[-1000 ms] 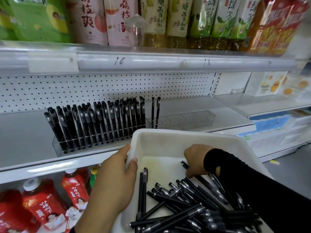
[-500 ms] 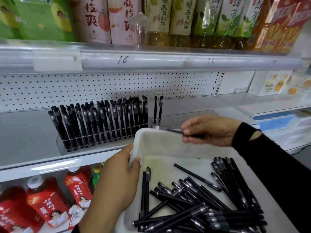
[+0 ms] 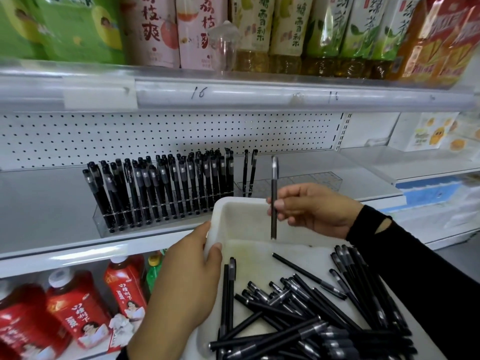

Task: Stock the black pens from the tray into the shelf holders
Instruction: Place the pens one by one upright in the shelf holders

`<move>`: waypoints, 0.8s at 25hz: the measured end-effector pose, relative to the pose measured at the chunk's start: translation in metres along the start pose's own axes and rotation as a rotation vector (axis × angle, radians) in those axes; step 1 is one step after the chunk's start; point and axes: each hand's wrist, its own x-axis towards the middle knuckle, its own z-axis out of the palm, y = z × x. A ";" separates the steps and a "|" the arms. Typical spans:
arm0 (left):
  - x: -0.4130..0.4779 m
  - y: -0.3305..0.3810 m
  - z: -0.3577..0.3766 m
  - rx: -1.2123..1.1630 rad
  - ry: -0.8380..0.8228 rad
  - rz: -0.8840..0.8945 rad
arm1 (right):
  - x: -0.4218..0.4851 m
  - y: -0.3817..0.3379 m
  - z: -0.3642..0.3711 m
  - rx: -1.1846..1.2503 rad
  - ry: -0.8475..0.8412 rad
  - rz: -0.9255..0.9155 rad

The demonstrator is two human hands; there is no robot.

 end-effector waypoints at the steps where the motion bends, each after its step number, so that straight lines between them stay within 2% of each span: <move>1: 0.000 0.000 0.000 -0.004 -0.001 0.000 | 0.003 -0.007 -0.001 -0.016 0.092 -0.075; 5: 0.000 0.002 0.000 0.013 -0.003 0.009 | 0.040 -0.024 -0.009 -0.262 0.521 -0.287; 8: -0.001 0.005 -0.001 0.005 -0.010 0.012 | 0.079 -0.020 -0.014 -0.473 0.693 -0.374; 11: -0.001 0.006 -0.003 -0.001 -0.014 0.000 | 0.112 -0.014 -0.017 -0.744 0.746 -0.389; 15: 0.000 0.003 -0.003 0.022 -0.003 0.008 | 0.131 -0.012 -0.014 -1.035 0.764 -0.193; 20: 0.000 0.002 -0.002 0.034 0.002 0.024 | 0.141 -0.012 -0.011 -1.219 0.687 0.005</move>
